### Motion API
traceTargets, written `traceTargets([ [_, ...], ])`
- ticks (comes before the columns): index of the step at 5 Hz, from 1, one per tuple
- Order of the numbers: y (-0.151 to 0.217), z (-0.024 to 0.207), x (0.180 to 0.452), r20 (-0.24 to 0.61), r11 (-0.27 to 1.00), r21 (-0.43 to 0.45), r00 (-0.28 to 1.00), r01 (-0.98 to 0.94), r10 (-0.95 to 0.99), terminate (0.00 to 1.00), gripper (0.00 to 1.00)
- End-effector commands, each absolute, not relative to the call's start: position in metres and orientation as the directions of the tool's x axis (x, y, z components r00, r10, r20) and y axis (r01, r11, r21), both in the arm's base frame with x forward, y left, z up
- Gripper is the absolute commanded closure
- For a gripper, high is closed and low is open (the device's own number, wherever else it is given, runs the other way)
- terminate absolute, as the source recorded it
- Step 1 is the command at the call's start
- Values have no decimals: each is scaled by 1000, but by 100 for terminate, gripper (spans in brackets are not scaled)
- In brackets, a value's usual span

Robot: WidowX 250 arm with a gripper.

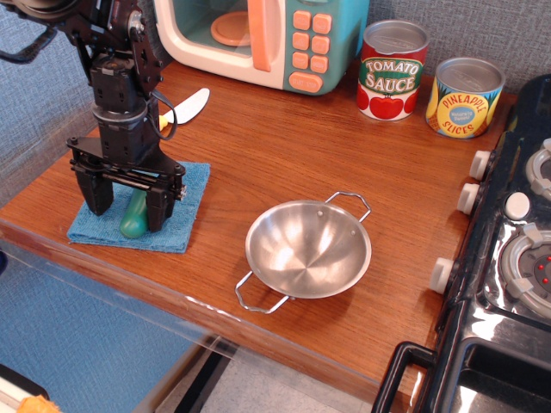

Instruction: Place the blue vegetable in the silver pot.

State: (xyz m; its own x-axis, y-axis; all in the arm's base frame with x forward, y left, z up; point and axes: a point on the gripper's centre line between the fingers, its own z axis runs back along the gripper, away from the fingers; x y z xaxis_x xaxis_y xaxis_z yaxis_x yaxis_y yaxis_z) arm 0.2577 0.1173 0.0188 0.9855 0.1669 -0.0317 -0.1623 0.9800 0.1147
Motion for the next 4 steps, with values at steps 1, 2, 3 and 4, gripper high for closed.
traceTargets([
  [1,112,25,262,-25,980,138,988,-146,151,0,100],
  [2,110,33,263,-2,984,119,991,-133,134,0,100],
  [3,98,73,260,103,985,146,992,-94,79,0,100],
  [4,83,114,260,184,989,131,982,-68,43,0,100],
])
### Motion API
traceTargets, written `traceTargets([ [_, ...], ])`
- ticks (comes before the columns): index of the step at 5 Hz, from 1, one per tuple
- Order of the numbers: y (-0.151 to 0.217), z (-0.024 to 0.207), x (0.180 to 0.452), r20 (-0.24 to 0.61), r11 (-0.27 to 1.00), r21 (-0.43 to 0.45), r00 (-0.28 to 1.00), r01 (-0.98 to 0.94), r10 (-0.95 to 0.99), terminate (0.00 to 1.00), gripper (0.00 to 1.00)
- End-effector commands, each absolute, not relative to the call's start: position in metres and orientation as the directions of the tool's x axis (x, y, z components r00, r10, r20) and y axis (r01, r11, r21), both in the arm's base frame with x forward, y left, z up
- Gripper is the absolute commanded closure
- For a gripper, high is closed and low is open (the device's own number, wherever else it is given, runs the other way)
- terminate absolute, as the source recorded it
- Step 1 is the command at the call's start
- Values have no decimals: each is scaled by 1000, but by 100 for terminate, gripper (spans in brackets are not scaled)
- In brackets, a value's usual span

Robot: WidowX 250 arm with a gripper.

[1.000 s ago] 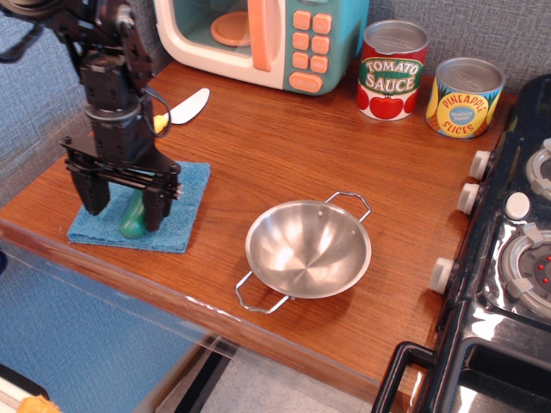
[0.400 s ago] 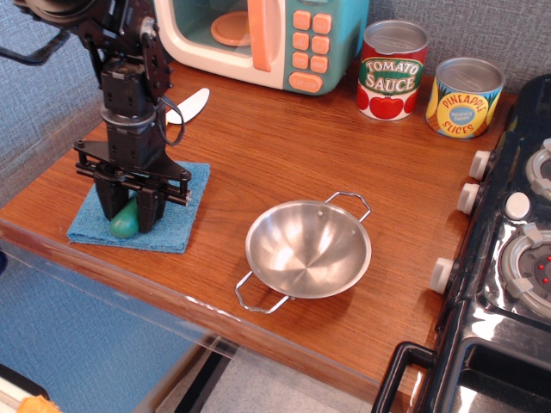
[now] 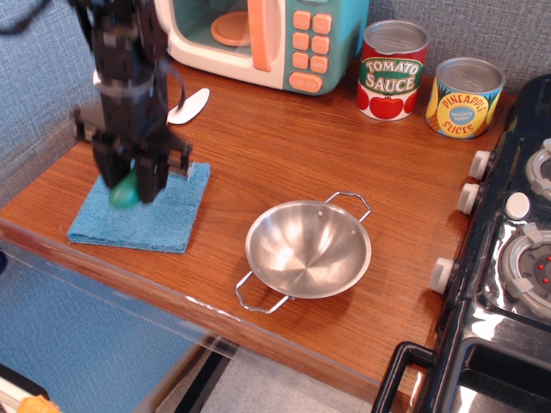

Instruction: Place the blue vegetable in the silver pot.

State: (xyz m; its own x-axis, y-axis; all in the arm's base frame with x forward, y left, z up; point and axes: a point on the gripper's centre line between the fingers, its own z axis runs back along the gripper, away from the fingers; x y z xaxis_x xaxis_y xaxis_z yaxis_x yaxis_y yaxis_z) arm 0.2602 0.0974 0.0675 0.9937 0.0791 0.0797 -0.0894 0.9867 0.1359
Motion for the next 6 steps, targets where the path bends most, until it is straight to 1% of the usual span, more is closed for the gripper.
traceTargets([
  [1,46,143,271,235,992,108,968,58,-82,0,100],
  [2,-4,149,282,229,969,59,942,238,-245,0,100],
  [3,-46,141,286,196,941,51,920,335,-338,0,100],
  [4,-62,132,287,168,927,44,912,372,-374,0,100],
  [5,-67,128,291,151,924,26,912,382,-381,0,100],
  [6,-76,126,295,154,909,35,897,415,-415,0,100],
])
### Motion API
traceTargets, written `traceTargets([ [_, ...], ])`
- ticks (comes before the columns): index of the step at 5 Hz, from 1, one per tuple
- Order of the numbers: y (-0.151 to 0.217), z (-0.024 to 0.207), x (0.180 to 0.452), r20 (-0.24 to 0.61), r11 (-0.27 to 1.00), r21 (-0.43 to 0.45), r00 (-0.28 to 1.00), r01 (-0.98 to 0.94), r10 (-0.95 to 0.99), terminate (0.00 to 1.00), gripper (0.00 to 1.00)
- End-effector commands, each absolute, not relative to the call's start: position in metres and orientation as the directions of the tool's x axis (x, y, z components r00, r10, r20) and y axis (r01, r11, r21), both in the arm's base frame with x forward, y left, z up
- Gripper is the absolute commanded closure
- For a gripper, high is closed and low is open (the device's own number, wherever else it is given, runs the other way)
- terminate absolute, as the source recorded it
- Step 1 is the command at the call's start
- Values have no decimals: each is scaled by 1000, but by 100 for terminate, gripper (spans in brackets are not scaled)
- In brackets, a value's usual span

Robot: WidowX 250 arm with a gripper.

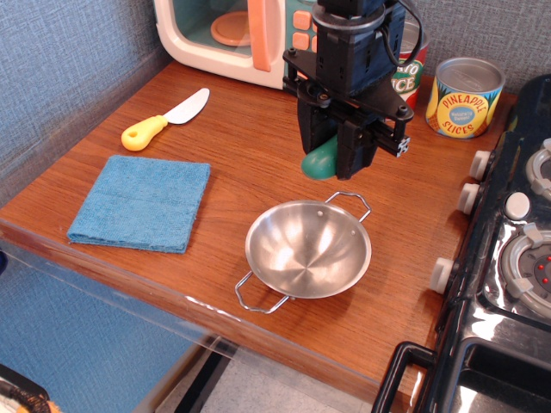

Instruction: Place the blue vegetable in the silver pot.

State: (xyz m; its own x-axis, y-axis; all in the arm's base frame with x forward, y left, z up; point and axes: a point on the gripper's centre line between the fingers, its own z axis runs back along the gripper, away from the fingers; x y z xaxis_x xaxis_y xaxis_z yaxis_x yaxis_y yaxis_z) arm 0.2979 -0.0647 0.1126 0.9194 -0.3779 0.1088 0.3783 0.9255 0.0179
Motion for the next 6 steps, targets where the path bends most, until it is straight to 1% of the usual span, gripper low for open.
traceTargets([
  [1,-75,118,294,124,898,93,890,430,-439,0,100],
  [2,-57,103,278,75,901,134,903,412,-424,0,100],
  [3,-44,91,265,48,912,118,915,393,-401,0,100],
  [4,-41,78,255,37,917,66,917,394,-397,0,100],
  [5,-45,69,251,33,902,-5,901,432,-432,0,0],
  [6,-47,68,255,50,903,-25,902,430,-428,0,0],
])
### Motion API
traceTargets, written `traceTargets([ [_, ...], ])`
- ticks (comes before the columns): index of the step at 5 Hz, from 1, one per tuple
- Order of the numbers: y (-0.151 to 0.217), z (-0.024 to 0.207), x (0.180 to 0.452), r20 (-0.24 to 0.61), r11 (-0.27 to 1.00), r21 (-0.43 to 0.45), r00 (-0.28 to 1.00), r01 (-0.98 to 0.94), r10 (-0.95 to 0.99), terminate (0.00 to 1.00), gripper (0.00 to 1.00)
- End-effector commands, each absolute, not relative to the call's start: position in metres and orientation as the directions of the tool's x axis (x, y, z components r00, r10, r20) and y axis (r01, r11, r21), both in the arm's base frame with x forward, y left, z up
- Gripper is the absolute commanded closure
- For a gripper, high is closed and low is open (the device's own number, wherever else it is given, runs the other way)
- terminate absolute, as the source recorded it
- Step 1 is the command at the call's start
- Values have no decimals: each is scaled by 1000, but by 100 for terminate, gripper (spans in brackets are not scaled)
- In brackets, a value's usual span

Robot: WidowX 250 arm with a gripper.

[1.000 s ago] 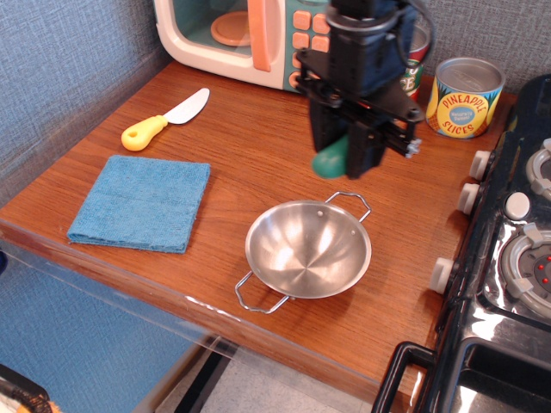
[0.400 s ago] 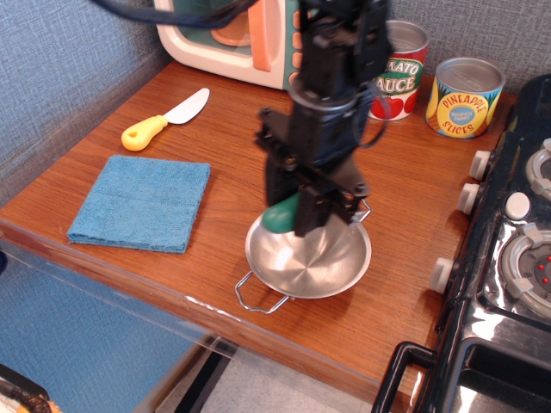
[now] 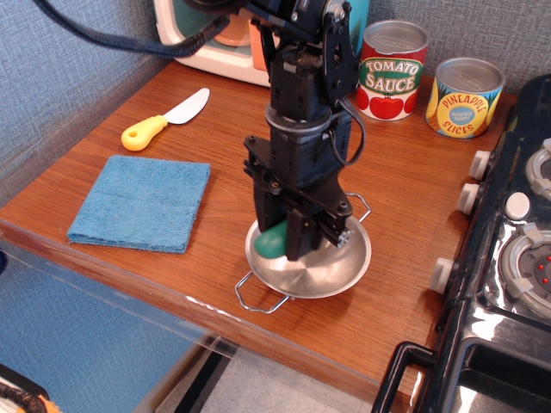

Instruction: Place the blue vegetable in the silver pot.

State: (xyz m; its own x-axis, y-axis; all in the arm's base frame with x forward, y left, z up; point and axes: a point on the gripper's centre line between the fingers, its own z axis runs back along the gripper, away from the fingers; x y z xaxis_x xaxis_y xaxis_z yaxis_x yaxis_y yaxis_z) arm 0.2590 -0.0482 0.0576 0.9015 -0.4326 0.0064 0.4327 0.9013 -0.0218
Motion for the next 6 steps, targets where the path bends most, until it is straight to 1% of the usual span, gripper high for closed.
traceTargets([
  [1,-50,77,260,83,899,-35,898,436,-433,0,0],
  [2,-42,109,262,158,914,-2,902,407,-401,0,0],
  [3,-6,145,251,246,973,30,942,229,-229,0,0],
  [4,17,143,246,260,991,-24,958,130,-120,0,0],
  [5,24,123,246,193,990,-79,976,119,-102,0,0],
  [6,23,114,246,153,980,-100,976,173,-157,0,0],
])
